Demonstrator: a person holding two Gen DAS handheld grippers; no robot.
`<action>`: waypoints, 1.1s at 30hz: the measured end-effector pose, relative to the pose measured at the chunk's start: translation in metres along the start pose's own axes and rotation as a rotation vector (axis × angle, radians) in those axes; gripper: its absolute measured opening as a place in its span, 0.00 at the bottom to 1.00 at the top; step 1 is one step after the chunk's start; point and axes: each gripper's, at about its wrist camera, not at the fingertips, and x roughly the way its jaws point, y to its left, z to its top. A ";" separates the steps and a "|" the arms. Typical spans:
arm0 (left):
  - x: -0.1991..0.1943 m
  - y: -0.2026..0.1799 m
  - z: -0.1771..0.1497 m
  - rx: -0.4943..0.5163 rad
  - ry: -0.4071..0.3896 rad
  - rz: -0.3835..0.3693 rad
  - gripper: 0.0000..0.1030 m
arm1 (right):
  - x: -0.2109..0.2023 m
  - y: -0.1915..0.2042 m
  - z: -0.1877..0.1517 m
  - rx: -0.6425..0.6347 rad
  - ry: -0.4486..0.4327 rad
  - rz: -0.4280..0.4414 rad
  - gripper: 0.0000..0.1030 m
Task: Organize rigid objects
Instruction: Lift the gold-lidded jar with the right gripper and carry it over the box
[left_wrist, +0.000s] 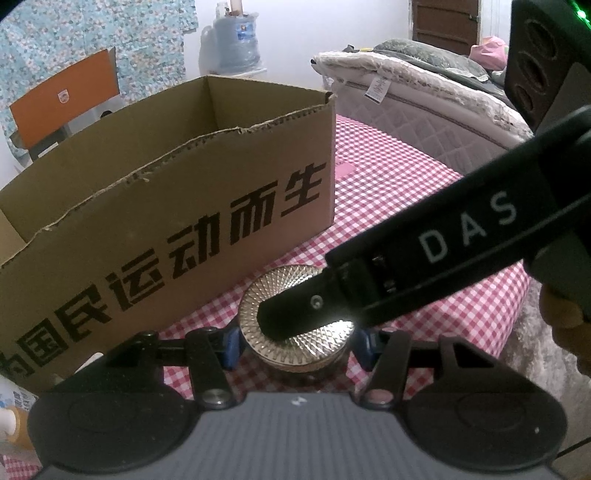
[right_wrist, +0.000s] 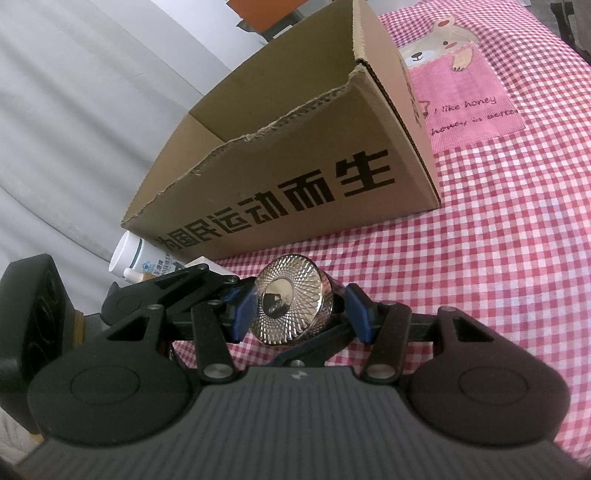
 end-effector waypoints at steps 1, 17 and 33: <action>0.000 0.000 0.000 0.000 -0.001 0.001 0.56 | 0.000 0.000 0.000 -0.001 0.000 0.000 0.50; -0.003 -0.002 0.002 -0.001 -0.002 0.006 0.55 | -0.001 0.002 0.000 -0.004 0.001 0.000 0.50; -0.052 -0.005 0.016 -0.004 -0.095 0.040 0.55 | -0.038 0.037 0.005 -0.071 -0.056 -0.001 0.50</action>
